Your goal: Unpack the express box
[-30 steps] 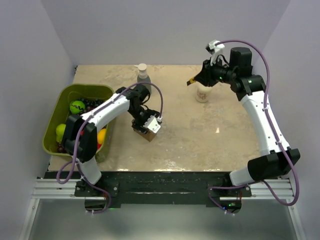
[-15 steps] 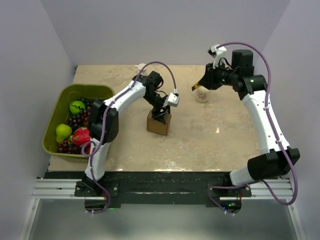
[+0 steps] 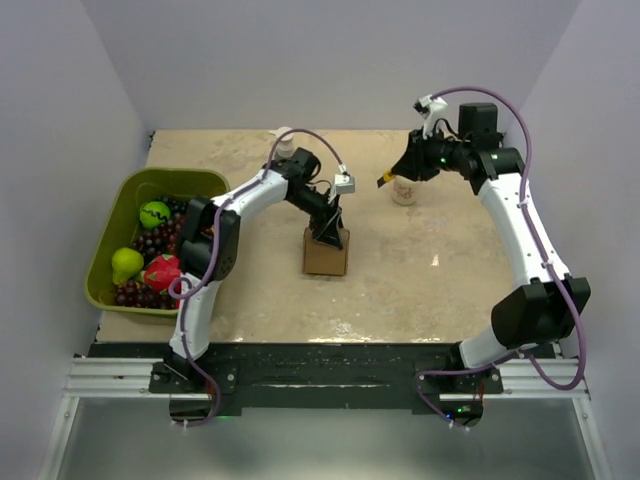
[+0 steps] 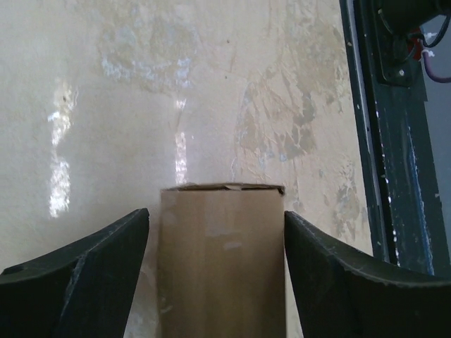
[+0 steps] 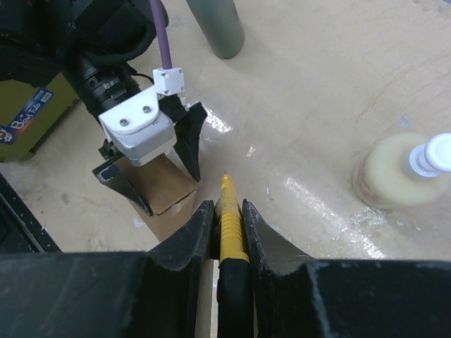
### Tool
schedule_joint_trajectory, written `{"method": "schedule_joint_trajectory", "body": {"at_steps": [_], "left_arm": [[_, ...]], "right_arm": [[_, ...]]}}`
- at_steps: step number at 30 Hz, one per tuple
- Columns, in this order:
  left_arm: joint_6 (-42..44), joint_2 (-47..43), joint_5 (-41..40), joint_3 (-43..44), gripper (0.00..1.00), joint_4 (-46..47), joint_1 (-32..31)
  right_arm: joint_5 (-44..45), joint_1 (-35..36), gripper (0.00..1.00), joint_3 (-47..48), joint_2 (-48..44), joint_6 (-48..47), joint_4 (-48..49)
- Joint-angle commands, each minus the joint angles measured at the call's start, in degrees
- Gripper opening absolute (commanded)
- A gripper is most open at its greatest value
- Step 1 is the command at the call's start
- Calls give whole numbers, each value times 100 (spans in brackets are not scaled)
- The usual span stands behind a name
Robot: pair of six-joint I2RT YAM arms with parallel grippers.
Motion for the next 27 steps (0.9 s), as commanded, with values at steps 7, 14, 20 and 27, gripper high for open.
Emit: {"method": "schedule_joint_trajectory", "body": {"at_steps": [7, 14, 20, 27], "left_arm": [[-1938, -1536, -1587, -1256, 89, 3473, 254], [-869, -2346, -1589, -1618, 100, 3163, 210], [907, -2399, -1780, -1678, 100, 1885, 17], [1506, -2311, -2379, -1933, 100, 1717, -369]], "right_arm": [[-103, -39, 0, -206, -31, 111, 437], [-112, -30, 0, -505, -224, 234, 595], [-76, -48, 0, -708, -435, 199, 666], [-41, -118, 0, -848, -646, 261, 674]]}}
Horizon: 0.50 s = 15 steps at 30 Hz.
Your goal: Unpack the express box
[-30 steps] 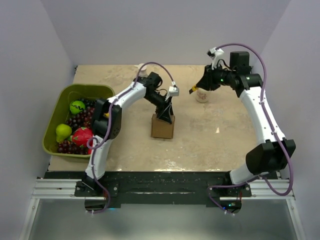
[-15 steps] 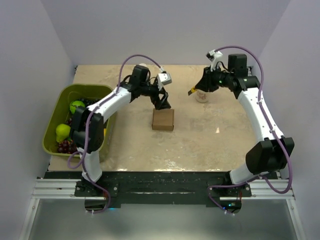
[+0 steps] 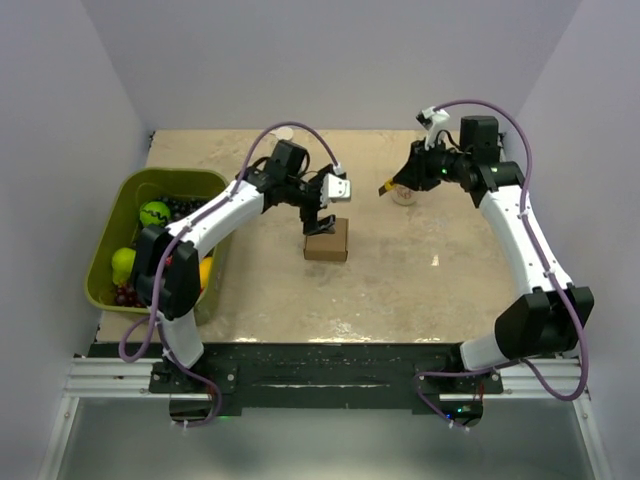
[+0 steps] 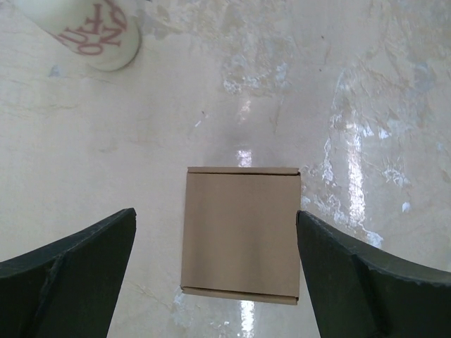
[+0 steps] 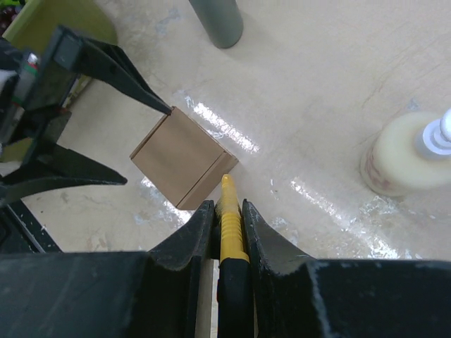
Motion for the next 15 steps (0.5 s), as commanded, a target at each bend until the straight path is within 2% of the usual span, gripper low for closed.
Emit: {"method": "schedule_joint_trajectory", "body": {"at_steps": [1, 6, 15], "left_arm": [[751, 58, -473, -198, 100, -217, -250], [980, 251, -991, -401, 100, -164, -469], [1305, 410, -1765, -998, 100, 565, -637]], "right_arm": [[-48, -79, 0, -72, -334, 106, 224], [-74, -149, 0, -143, -396, 114, 215], [-136, -202, 0, -143, -387, 141, 233]]}}
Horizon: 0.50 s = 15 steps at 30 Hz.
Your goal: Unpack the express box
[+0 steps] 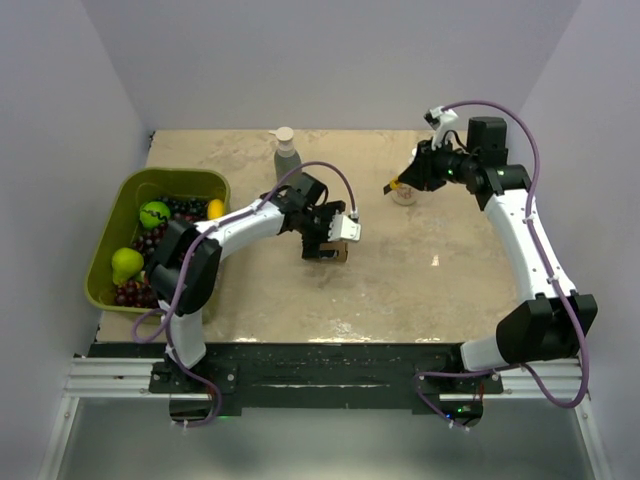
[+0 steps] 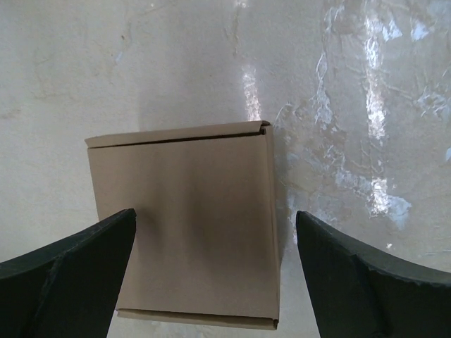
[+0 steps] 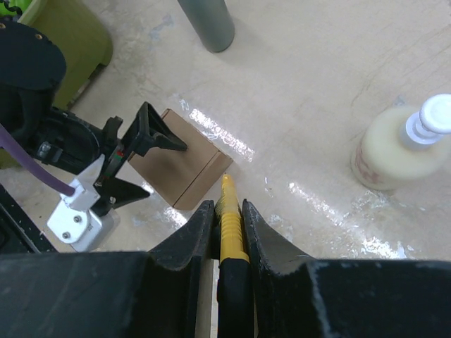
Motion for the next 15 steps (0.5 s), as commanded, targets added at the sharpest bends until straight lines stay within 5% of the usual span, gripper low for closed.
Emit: {"method": "schedule_joint_trajectory", "body": {"at_steps": [1, 8, 11, 15], "left_arm": [[414, 12, -478, -288, 100, 467, -51], [766, 214, -892, -552, 99, 836, -51], [871, 355, -533, -351, 77, 583, 27], [172, 635, 275, 439, 60, -136, 256]], "right_arm": [[-131, -27, 0, -31, -120, 82, 202], [-131, -62, 0, 56, -24, 108, 185], [-158, -80, 0, 144, 29, 91, 132], [-167, -115, 0, 206, 64, 91, 106]]}}
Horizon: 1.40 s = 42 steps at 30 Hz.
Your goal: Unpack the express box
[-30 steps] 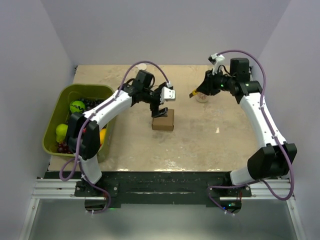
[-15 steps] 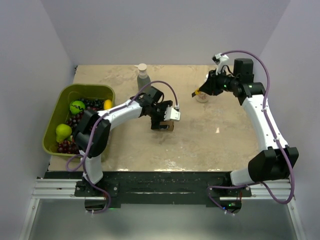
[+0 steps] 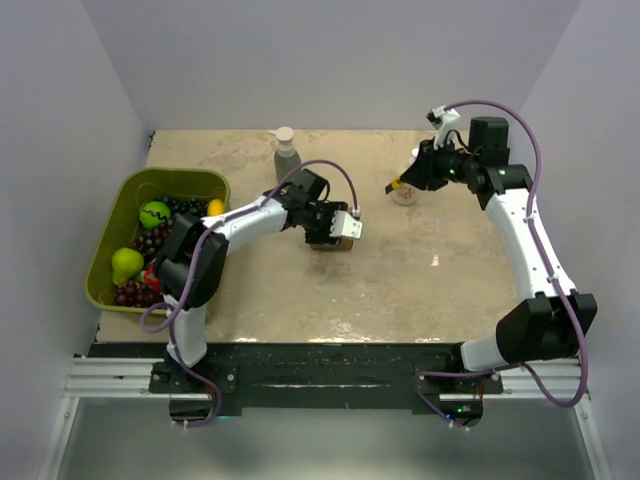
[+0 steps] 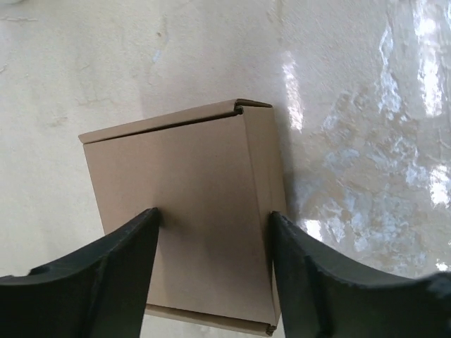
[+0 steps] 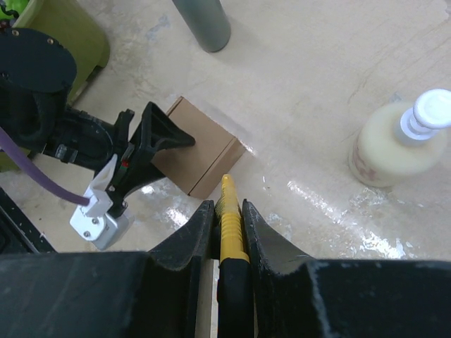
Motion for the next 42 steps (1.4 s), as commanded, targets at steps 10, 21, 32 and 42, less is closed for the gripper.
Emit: {"method": "schedule_joint_trajectory", "body": {"at_steps": [10, 21, 32, 42], "left_arm": [[-2564, 1309, 3571, 2710, 38, -2018, 869], [-4190, 474, 2101, 1831, 100, 748, 1072], [-6607, 291, 35, 1483, 99, 1048, 1063], [-7504, 307, 481, 823, 100, 1188, 1133]], "right_arm": [[-204, -76, 0, 250, 251, 117, 207], [-195, -102, 0, 285, 366, 108, 259], [1270, 204, 0, -329, 471, 240, 962], [3688, 1489, 0, -287, 1085, 284, 1499]]}}
